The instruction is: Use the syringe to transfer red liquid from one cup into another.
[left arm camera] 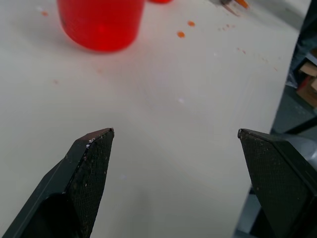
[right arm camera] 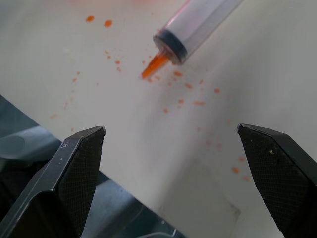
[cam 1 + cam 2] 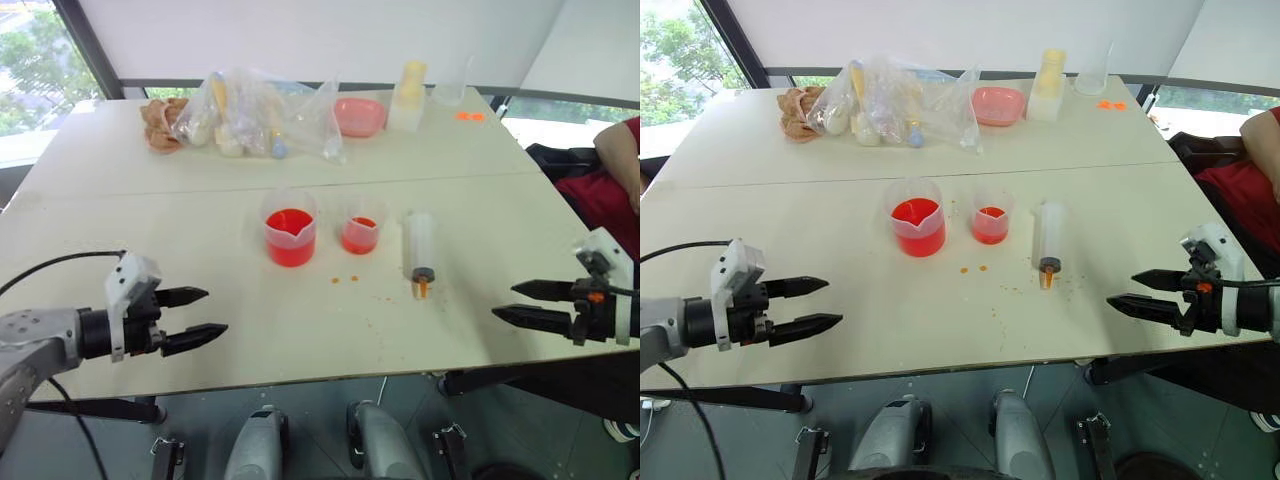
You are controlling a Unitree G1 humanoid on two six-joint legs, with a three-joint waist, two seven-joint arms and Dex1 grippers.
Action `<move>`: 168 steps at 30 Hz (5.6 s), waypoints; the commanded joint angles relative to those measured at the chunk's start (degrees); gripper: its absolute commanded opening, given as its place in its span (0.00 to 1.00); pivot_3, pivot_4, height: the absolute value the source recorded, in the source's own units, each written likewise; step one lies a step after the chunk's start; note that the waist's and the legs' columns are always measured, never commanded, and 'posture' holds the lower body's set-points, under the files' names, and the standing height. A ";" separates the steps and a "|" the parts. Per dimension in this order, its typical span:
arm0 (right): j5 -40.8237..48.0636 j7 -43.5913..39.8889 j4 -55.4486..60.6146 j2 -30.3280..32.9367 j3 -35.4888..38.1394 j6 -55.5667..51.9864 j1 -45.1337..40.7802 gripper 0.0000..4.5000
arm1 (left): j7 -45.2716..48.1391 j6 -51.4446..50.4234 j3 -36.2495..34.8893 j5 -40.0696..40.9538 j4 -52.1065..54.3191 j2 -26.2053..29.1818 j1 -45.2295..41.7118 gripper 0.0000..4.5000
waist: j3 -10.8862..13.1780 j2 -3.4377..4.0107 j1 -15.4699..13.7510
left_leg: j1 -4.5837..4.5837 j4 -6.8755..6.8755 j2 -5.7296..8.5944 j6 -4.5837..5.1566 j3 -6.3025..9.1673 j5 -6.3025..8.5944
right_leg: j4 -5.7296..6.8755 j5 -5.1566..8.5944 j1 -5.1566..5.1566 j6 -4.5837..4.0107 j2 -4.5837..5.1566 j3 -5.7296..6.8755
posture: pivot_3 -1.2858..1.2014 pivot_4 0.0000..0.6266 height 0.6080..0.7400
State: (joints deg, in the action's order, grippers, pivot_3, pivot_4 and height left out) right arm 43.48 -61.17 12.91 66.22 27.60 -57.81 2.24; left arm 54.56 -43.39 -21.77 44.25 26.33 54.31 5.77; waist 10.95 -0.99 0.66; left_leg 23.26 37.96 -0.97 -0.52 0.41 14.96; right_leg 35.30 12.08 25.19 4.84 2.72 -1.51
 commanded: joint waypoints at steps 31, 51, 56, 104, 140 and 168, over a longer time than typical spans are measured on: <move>-3.91 17.85 -17.69 -8.62 -22.30 -24.49 -47.66 0.99 | -0.23 -5.07 -3.85 9.35 -1.16 5.47 -15.95 0.94 | 0.05 0.04 0.71 | 0.06 0.05 0.00 0.01 -0.05 -0.01 | 0.10 -0.18 0.16 -0.24 -0.07 -0.05 | 0.52 0.24 1.00; -31.44 12.72 -74.19 -32.66 -46.78 -10.97 -78.22 0.99 | -5.28 -2.31 -5.12 8.51 7.70 -0.52 -9.43 0.94 | 0.06 0.02 0.67 | 0.16 -0.05 0.02 0.02 -0.08 0.00 | 0.07 -0.28 0.22 0.03 -0.06 -0.05 | 0.52 0.24 1.00; -37.86 12.24 -79.43 -35.04 -48.16 -5.25 -77.75 0.71 | -6.74 -0.67 -4.49 7.35 8.22 -1.49 -7.90 0.94 | -0.06 -0.13 0.57 | 0.04 -0.03 0.02 0.01 -0.06 -0.01 | 0.07 -0.27 0.07 0.01 -0.05 -0.04 | 0.52 0.24 1.00; -22.88 26.69 -20.35 -69.03 -31.58 39.71 -51.48 0.31 | -2.95 8.57 6.48 -7.29 -20.24 -3.99 -45.86 0.94 | -0.09 -0.21 0.70 | 0.04 -0.57 0.03 -0.36 0.06 -0.24 | 0.77 -0.30 0.58 0.09 -0.06 0.04 | 0.52 0.24 1.00; -27.86 27.96 -25.71 -72.02 -35.76 47.91 -47.58 0.31 | -0.47 30.38 19.57 -27.26 -42.06 -17.13 -64.44 0.44 | -0.10 -0.22 0.58 | 0.04 -0.54 0.04 -0.41 0.09 -0.28 | 0.84 -0.31 0.59 0.09 -0.08 0.04 | 0.52 0.24 1.00; -31.79 26.67 -30.65 -75.58 -40.35 52.92 -42.82 0.31 | 0.54 35.05 17.80 -28.05 -48.61 -18.35 -72.05 0.35 | -0.10 -0.22 0.62 | 0.04 -0.54 0.04 -0.41 0.10 -0.28 | 0.84 -0.31 0.59 0.09 -0.08 0.04 | 0.52 0.24 1.00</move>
State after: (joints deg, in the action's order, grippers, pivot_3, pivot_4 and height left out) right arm 13.52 -29.59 -17.99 -7.27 -5.21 -4.58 -41.50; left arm 58.36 -10.41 -0.69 16.21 -22.93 35.26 -61.18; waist 10.85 -1.21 1.28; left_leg 23.30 37.42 -0.92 -0.93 0.51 14.68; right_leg 36.15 11.77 25.78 4.93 2.64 -1.47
